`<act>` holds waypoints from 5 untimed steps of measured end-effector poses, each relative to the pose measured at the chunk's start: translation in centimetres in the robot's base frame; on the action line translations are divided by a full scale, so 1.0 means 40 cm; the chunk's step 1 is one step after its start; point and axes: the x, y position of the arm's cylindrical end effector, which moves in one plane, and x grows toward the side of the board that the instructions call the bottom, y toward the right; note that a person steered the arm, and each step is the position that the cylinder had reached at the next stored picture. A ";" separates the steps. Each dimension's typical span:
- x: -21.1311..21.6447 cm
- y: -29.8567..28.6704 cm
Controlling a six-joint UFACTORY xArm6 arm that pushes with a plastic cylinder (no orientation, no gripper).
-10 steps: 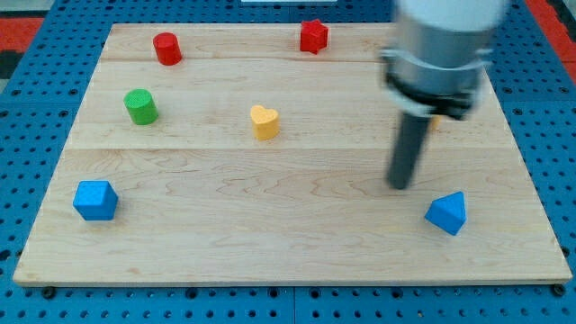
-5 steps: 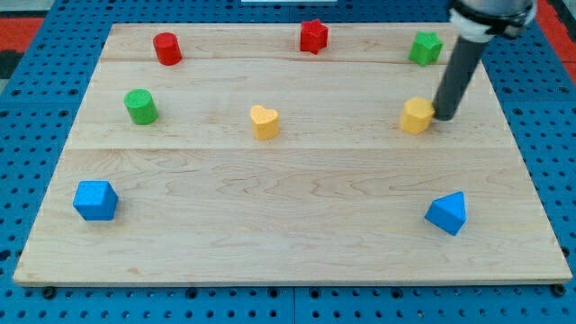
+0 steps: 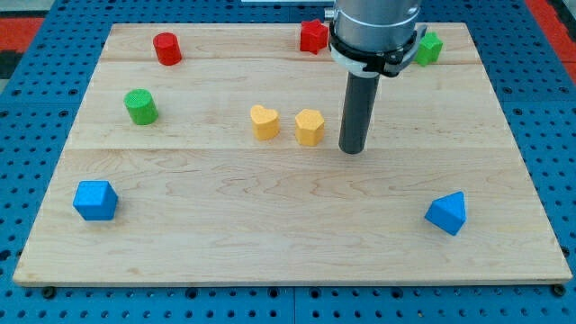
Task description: Push yellow hexagon in to yellow heart
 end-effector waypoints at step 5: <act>-0.091 0.174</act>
